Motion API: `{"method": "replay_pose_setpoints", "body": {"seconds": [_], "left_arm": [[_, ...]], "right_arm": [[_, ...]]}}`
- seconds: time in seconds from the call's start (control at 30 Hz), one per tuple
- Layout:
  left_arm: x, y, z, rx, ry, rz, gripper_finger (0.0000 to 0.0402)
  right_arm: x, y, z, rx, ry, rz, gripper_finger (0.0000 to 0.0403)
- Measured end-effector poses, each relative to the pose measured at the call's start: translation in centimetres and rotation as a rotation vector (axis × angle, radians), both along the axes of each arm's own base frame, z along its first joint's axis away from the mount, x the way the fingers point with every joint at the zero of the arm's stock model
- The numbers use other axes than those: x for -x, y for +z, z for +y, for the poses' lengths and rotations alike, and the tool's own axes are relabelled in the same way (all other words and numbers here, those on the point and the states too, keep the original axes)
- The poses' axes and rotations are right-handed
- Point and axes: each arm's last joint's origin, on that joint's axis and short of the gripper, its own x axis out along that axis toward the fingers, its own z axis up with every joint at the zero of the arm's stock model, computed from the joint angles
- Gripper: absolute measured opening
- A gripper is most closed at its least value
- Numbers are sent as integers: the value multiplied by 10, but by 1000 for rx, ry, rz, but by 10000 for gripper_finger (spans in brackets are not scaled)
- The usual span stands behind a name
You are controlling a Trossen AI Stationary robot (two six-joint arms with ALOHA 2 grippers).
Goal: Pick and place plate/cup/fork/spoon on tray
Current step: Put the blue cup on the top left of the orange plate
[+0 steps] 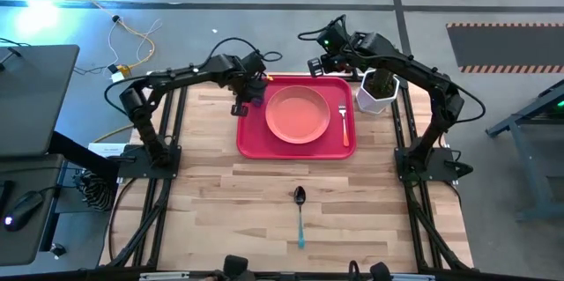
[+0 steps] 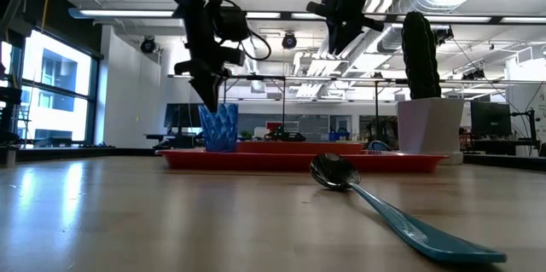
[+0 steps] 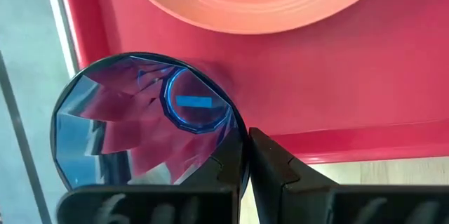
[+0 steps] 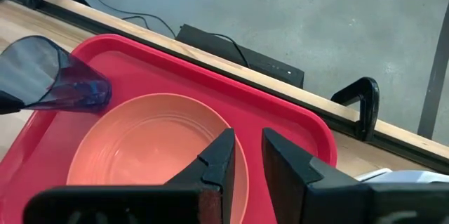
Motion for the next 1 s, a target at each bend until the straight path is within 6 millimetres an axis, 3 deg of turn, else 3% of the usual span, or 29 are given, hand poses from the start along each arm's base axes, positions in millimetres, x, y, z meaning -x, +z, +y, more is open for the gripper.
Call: {"method": "replay_pose_setpoints", "body": {"seconds": [1.0], "left_arm": [[-3,-7,1,-23,66,30,47]], "right_arm": [[0,0,0,3,8,6,64]]}}
